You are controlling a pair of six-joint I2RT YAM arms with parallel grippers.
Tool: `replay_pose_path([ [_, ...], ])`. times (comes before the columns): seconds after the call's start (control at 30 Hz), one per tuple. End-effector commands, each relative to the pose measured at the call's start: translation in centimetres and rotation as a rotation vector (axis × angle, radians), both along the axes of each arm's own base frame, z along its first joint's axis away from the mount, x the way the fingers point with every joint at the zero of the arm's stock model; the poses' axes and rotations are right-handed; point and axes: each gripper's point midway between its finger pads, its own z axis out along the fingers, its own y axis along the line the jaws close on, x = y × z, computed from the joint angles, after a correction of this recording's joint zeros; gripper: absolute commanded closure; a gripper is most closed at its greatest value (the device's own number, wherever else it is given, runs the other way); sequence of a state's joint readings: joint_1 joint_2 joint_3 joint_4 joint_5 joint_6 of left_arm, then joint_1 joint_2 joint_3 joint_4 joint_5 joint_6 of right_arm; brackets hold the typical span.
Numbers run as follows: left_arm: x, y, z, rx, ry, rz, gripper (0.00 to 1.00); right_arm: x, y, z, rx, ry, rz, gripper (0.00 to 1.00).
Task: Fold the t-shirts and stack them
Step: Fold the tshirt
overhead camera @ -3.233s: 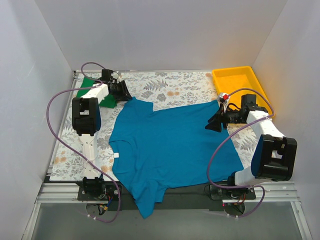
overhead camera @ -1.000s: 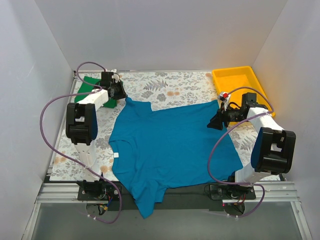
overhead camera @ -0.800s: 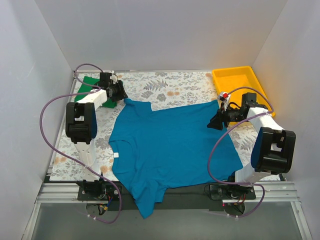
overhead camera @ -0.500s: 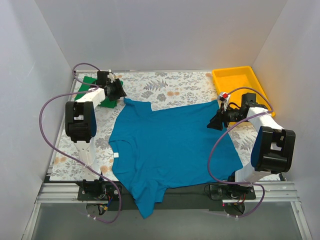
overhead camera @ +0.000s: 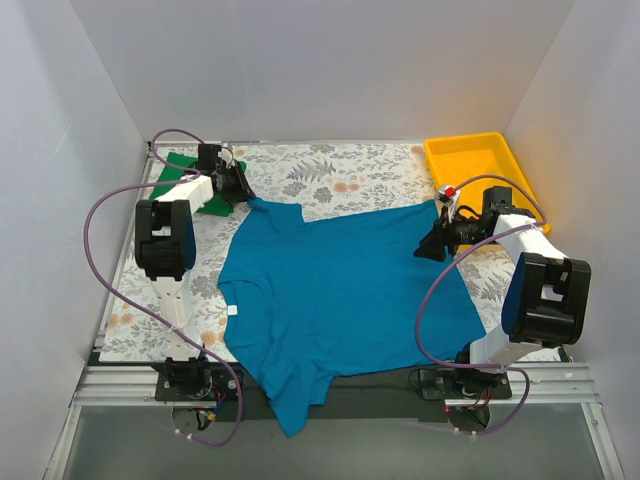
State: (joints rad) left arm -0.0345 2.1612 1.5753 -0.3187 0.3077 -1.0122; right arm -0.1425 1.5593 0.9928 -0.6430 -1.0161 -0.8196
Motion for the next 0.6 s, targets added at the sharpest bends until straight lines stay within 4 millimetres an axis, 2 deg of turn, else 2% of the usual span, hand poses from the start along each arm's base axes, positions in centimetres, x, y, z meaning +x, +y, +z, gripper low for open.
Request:
replay_pose_path([
  [0.0, 0.6, -0.2, 1.5, -0.011, -0.026, -0.015, 0.75, -0.2, 0.3, 0.4, 0.018, -0.005, 0.016, 0.42],
  [0.03, 0.6, -0.2, 1.5, -0.011, -0.024, -0.015, 0.79, -0.2, 0.3, 0.4, 0.018, -0.007, 0.017, 0.42],
  [0.07, 0.6, -0.2, 1.5, -0.013, -0.024, -0.016, 0.89, -0.1, 0.3, 0.5, 0.019, -0.007, 0.017, 0.42],
  [0.13, 0.6, -0.2, 1.8, -0.016, -0.031, -0.014, 0.99, -0.1, 0.3, 0.5, 0.017, -0.011, 0.018, 0.42],
  [0.27, 1.1, -0.2, 3.9, -0.015, -0.078, -0.005, 1.00, 0.3, 0.1, 0.6, -0.002, -0.020, 0.016, 0.42],
  [0.3, 1.1, -0.1, 5.0, -0.015, -0.099, -0.004, 1.00, 0.5, 0.0, 0.7, -0.014, -0.021, 0.013, 0.43],
  [0.37, 1.1, 0.1, 6.1, -0.004, -0.127, 0.003, 1.00, 1.6, -0.3, 1.3, -0.052, -0.047, 0.007, 0.43],
  [0.4, 0.9, 0.3, 6.5, 0.002, -0.136, 0.009, 1.00, 2.1, -0.7, 0.9, -0.094, -0.043, -0.008, 0.44],
  [0.47, 0.4, 0.9, 7.3, 0.027, -0.164, 0.034, 1.00, 3.8, -1.2, 2.1, -0.130, -0.063, -0.035, 0.47],
  [0.5, 0.2, 1.1, 8.4, 0.037, -0.189, 0.043, 1.00, 4.6, -1.7, 1.9, -0.164, -0.058, -0.055, 0.48],
  [0.57, -0.5, 2.2, 7.9, 0.078, -0.187, 0.085, 1.00, 6.3, -2.0, 3.1, -0.188, -0.073, -0.085, 0.51],
])
